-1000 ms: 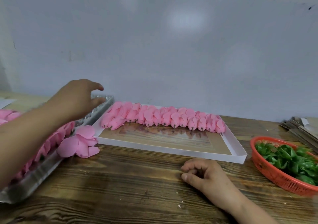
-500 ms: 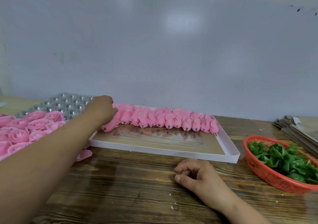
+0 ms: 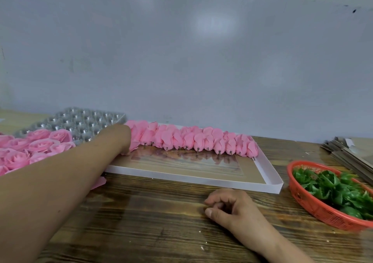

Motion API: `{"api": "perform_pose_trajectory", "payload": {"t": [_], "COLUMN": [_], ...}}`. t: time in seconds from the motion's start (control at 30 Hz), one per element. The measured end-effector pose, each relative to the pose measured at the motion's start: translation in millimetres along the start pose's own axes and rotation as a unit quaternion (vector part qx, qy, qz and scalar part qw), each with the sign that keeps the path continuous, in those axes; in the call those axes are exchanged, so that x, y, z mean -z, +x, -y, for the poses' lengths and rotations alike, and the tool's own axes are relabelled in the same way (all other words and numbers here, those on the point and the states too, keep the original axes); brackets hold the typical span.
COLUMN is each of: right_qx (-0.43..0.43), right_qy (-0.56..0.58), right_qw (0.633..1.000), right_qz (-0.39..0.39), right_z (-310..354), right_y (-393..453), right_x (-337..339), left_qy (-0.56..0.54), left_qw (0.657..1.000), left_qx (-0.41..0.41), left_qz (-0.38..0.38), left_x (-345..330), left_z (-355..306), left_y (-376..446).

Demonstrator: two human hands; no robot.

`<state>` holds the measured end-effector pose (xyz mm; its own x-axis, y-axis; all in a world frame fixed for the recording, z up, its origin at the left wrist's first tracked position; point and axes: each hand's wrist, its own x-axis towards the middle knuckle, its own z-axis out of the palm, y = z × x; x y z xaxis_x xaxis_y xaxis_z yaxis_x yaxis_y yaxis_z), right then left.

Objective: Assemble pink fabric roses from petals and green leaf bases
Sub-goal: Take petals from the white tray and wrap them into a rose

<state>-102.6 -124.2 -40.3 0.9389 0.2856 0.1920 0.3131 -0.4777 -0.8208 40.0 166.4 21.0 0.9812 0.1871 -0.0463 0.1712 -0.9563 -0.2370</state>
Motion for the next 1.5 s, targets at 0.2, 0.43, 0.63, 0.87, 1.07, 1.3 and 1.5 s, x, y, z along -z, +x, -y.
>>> {"api": "perform_pose_trajectory", "payload": {"t": [0.2, 0.43, 0.63, 0.87, 1.07, 1.3, 1.5], "right_qx": [0.000, 0.003, 0.002, 0.001, 0.009, 0.014, 0.001], "right_qy": [0.008, 0.007, 0.006, 0.002, -0.002, -0.011, -0.008], "right_qw": [1.000, 1.000, 1.000, 1.000, 1.000, 1.000, 1.000], "right_qz": [-0.001, -0.001, 0.000, 0.000, 0.002, -0.006, -0.016], "right_z": [0, -1, -1, -2, -1, 3, 7], "right_y": [0, 0, 1, 1, 1, -1, -4], "right_x": [0, 0, 0, 0, 0, -1, 0], "left_qy": [-0.014, -0.003, -0.022, -0.053, -0.199, -0.783, -0.847], "left_qw": [1.000, 0.999, 0.998, 0.992, 0.971, 0.613, 0.501], "left_qx": [-0.019, -0.021, 0.013, 0.014, -0.007, -0.035, -0.024], "left_qz": [0.001, -0.039, -0.053, -0.112, -0.129, 0.095, 0.174], "left_x": [-9, -13, -25, -26, 10, 23, 20], "left_z": [-4, -11, -10, -12, -14, -67, -106], "left_y": [7, 8, 15, 14, -8, -65, -93]}}
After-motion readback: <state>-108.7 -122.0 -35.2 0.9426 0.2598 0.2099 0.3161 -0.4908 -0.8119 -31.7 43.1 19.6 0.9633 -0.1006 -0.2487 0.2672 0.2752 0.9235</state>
